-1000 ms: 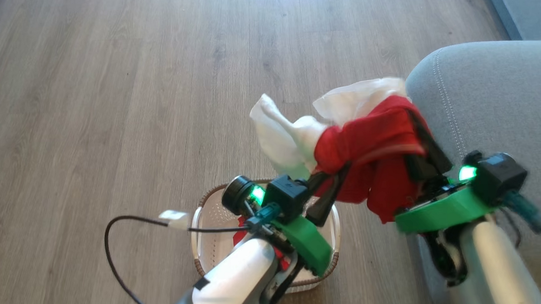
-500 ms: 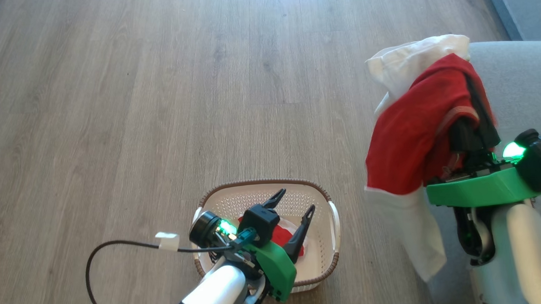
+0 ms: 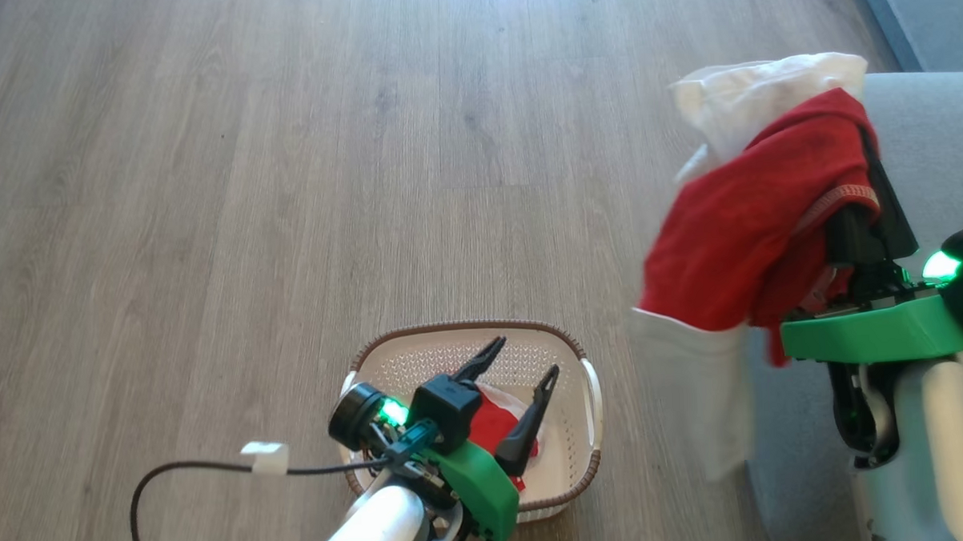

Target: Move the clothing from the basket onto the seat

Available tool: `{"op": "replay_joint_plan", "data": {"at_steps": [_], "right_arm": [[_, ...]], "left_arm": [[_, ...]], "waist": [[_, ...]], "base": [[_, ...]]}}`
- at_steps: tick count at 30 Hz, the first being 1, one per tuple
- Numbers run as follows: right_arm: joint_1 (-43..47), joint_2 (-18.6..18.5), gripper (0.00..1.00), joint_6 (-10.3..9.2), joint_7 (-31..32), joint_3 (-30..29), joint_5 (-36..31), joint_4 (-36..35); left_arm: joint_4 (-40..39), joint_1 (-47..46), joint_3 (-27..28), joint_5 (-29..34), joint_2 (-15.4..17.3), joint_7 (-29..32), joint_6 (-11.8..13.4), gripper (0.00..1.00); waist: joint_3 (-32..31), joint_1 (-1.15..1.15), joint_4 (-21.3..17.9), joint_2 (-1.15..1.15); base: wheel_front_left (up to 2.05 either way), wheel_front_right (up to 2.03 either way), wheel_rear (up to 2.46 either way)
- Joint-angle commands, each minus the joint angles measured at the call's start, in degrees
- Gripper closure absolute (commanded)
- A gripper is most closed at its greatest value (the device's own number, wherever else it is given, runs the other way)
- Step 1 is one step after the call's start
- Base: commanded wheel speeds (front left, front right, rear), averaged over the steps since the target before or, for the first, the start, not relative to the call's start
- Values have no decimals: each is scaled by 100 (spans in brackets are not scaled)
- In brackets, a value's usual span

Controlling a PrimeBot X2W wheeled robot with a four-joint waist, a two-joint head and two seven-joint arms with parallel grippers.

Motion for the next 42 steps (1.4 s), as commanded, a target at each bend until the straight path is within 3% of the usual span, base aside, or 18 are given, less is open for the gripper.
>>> {"op": "replay_joint_plan", "data": {"at_steps": [1,7,18,42], "right_arm": [[-161,12,100,-1,-38,66,-53,-268],[-121,12,100,-1,-38,-1,-73,-315],[-38,12,100,-1,-38,-28,-71,-378],[36,12,100,-1,-38,-373,-130,-321]], "left_arm": [[-296,-55,291,59,-5,-29,-54,0],[-460,202,621,84,-5,-29,-97,0],[-906,556,1129,235,-5,-29,83,0],[-970,807,1269,391,-5,-29,20,0]], "waist": [[-6,0,-9,0],[1,0,-39,0],[26,0,-67,0],[39,0,-232,0]], "base": [[0,0,0],[0,0,0],[0,0,0],[0,0,0]]}}
